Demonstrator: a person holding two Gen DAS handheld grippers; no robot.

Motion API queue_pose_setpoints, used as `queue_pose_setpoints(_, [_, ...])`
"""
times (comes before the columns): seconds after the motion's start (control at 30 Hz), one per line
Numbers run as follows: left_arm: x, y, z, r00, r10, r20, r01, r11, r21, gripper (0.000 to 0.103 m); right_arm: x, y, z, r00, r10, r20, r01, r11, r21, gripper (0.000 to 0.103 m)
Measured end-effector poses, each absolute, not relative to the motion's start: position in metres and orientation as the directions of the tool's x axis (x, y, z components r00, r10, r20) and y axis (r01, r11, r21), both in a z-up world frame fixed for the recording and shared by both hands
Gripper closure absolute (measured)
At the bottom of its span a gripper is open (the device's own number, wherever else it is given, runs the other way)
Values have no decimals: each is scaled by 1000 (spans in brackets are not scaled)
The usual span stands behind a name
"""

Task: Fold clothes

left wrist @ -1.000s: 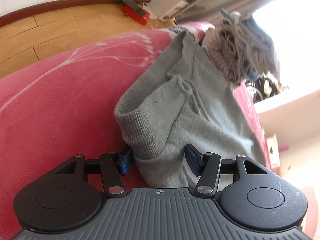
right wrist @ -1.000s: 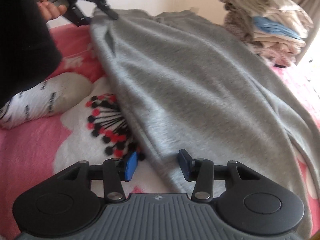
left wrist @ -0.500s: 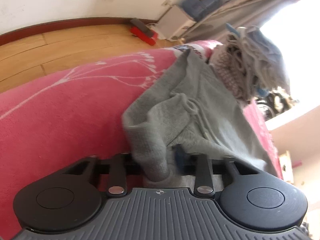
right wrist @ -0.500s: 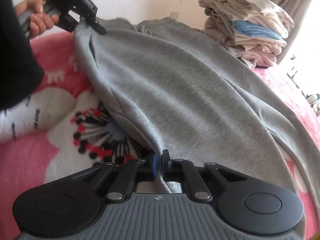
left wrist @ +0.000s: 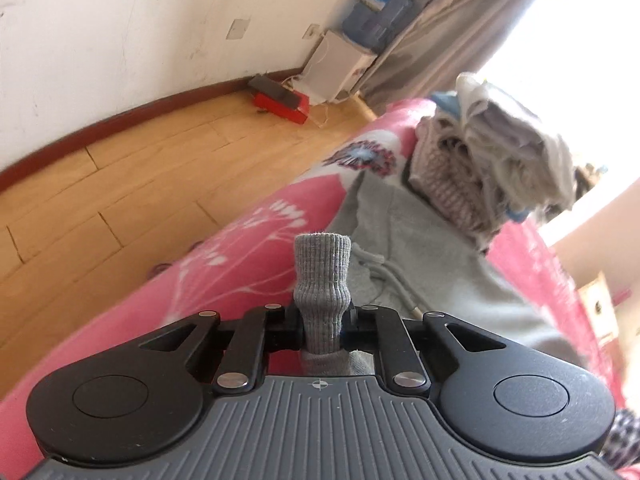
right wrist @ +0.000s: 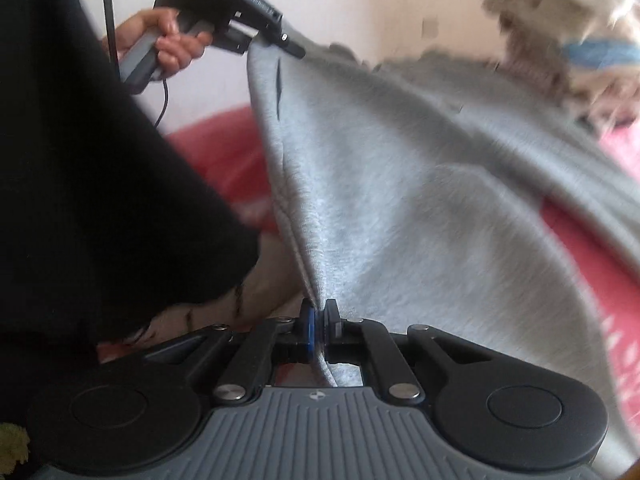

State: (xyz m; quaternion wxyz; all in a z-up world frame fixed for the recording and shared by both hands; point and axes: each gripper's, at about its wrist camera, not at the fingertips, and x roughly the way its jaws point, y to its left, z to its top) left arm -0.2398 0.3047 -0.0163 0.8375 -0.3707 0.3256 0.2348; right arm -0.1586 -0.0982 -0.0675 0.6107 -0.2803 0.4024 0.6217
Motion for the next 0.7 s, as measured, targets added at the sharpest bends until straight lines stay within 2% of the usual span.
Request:
queue_pose_setpoints(0.13, [-241, 301, -50, 608, 122, -784, -669, 610, -424, 89, -155, -95, -88, -161, 488, -858, -966, 100, 238, 97])
queue_pose_setpoints(0.23, [-246, 299, -67, 598, 108, -794, -668, 615, -419, 85, -145, -92, -96, -200, 466, -862, -943, 147, 298, 95])
queue_pose_setpoints(0.3, [-247, 300, -67, 593, 92, -800, -648, 644, -407, 74, -140, -90, -102, -223, 453, -863, -920, 194, 339, 89])
queue_pose_setpoints(0.33, [-247, 301, -64, 589, 83, -804, -639, 658, -400, 72, -141, -93, -102, -239, 457, -857, -910, 202, 362, 82])
queue_pose_setpoints(0.37, [-249, 302, -61, 579, 85, -811, -636, 670, -384, 65, -143, -99, -99, -254, 465, -848, -902, 203, 381, 74])
queue_pose_setpoints(0.43, [-254, 304, -48, 553, 132, -822, -642, 697, -320, 63, -143, -108, -93, -283, 478, -832, -883, 208, 420, 65])
queue_pose_setpoints(0.63, [-274, 307, -1, 589, 311, -746, -652, 728, -212, 61, -110, -134, -58, -221, 585, -780, -840, 292, 457, 65])
queue_pose_setpoints(0.7, [-263, 304, 9, 630, 312, -711, -613, 762, -209, 61, -89, -138, -48, -145, 631, -762, -812, 364, 456, 65])
